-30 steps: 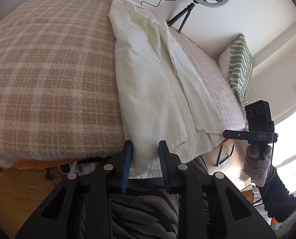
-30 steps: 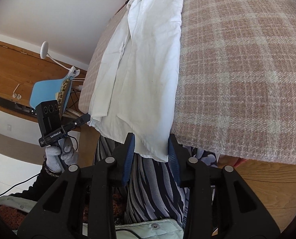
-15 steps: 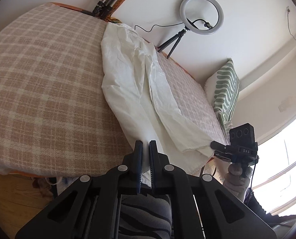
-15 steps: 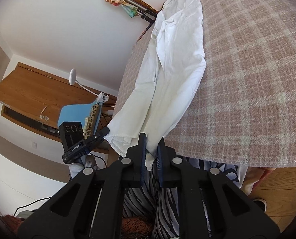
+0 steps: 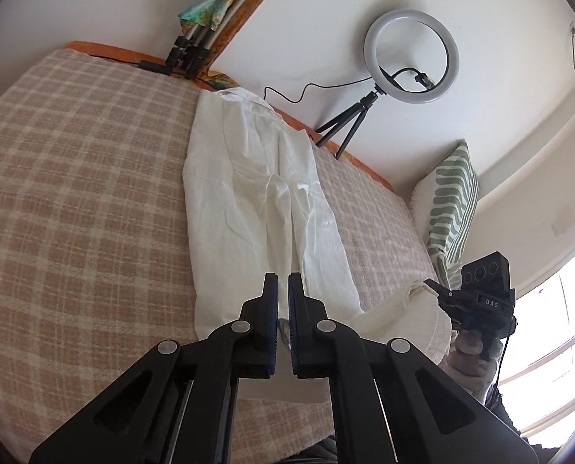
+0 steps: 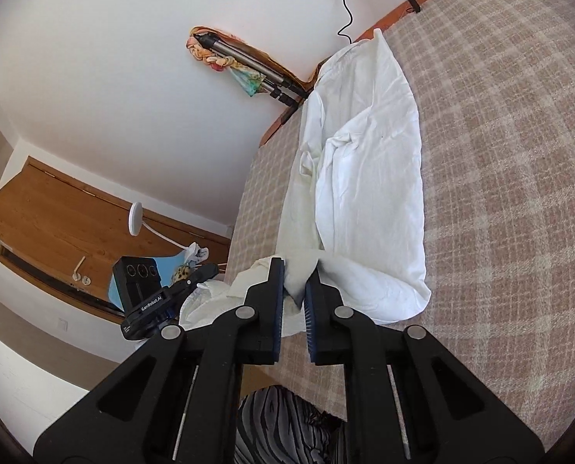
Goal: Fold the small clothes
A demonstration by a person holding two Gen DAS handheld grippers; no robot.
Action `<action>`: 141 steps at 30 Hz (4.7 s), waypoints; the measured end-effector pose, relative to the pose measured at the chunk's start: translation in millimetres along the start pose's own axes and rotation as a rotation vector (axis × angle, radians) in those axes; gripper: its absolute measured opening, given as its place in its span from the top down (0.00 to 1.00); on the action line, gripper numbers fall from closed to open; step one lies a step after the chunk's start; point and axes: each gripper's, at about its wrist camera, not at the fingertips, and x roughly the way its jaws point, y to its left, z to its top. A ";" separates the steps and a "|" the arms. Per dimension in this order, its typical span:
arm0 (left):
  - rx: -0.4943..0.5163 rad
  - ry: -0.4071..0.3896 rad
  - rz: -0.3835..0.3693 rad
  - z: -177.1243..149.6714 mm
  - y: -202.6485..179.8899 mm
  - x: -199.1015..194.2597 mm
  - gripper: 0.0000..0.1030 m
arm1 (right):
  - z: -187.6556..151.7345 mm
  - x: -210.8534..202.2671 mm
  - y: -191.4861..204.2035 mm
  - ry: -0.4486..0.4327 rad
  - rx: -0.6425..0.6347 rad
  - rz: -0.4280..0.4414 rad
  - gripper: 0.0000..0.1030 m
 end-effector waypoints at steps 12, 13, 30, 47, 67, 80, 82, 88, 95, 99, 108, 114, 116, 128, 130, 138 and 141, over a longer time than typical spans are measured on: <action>-0.020 0.024 0.111 57.0 40.4 65.7 0.97 | 65.3 63.8 -57.5 0.029 0.148 -0.179 0.89; -0.024 0.015 0.116 60.7 42.8 66.2 0.97 | 66.9 66.4 -61.7 0.033 0.163 -0.182 0.89; -0.177 0.117 -0.101 -18.7 55.5 34.0 0.61 | 39.7 30.9 -48.8 0.029 -0.023 -0.173 0.39; -0.017 0.001 -0.159 -6.6 33.2 54.6 0.84 | -4.8 46.4 -37.4 0.113 -0.167 -0.270 0.80; -0.083 -0.050 -0.245 26.0 81.0 72.6 0.87 | -9.5 51.2 -33.6 0.135 -0.198 -0.331 0.83; 0.099 -0.062 -0.109 21.4 35.8 40.3 0.87 | 11.9 34.9 2.6 0.047 -0.285 -0.348 0.80; 0.196 -0.059 -0.087 11.6 15.3 44.3 0.87 | 17.9 42.2 20.1 0.044 -0.346 -0.335 0.80; 0.255 0.005 0.004 -6.8 19.3 77.0 0.87 | 38.6 85.6 20.2 0.087 -0.393 -0.380 0.80; 0.235 0.027 0.052 -26.4 53.5 80.8 0.87 | 44.2 107.5 -14.2 0.162 -0.348 -0.473 0.90; 0.270 -0.008 0.073 -25.7 45.1 63.4 0.87 | 44.8 97.1 1.1 0.138 -0.378 -0.459 0.86; 0.358 0.028 0.027 -23.9 16.2 61.9 0.87 | 44.8 84.5 20.2 0.117 -0.444 -0.461 0.86; 0.323 0.007 0.056 25.7 28.5 81.5 0.87 | 81.3 80.1 16.2 0.076 -0.421 -0.466 0.83; 0.320 0.003 0.084 43.7 33.7 92.4 0.87 | 98.2 83.1 10.4 0.070 -0.408 -0.461 0.71; 0.325 0.004 0.232 125.4 67.2 168.5 0.77 | 223.7 135.2 -51.9 0.026 -0.320 -0.507 0.50; 0.309 0.009 0.244 132.3 72.7 179.0 0.77 | 238.1 142.9 -65.0 0.017 -0.278 -0.480 0.50; 0.336 0.023 0.319 144.3 81.6 207.3 0.77 | 256.7 172.7 -90.3 0.065 -0.272 -0.437 0.98; 0.324 0.036 0.344 147.2 86.4 213.9 0.77 | 263.2 172.5 -99.3 0.058 -0.257 -0.464 1.00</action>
